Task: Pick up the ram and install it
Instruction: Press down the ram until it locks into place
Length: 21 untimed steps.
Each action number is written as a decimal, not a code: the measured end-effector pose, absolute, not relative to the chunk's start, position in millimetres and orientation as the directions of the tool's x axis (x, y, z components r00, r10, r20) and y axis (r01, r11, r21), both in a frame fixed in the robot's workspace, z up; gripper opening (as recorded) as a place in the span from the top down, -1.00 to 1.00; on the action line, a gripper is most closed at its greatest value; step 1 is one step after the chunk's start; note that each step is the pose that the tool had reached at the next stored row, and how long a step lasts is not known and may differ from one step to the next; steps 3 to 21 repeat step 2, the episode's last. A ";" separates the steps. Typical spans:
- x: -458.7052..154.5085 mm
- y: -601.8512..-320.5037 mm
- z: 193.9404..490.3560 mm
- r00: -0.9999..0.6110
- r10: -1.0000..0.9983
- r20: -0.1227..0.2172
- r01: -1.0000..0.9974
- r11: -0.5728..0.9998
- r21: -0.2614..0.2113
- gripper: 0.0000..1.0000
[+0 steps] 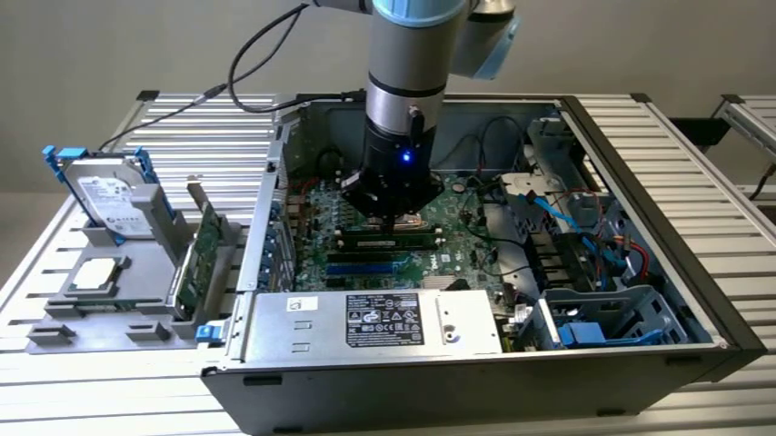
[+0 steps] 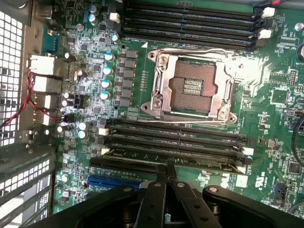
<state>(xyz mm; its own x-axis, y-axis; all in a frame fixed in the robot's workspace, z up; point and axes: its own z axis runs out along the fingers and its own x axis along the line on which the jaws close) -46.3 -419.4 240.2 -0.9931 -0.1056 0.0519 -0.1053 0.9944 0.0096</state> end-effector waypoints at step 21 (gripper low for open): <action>-46.3 -419.4 240.2 -0.993 -0.106 0.052 -0.105 0.994 0.010 0.79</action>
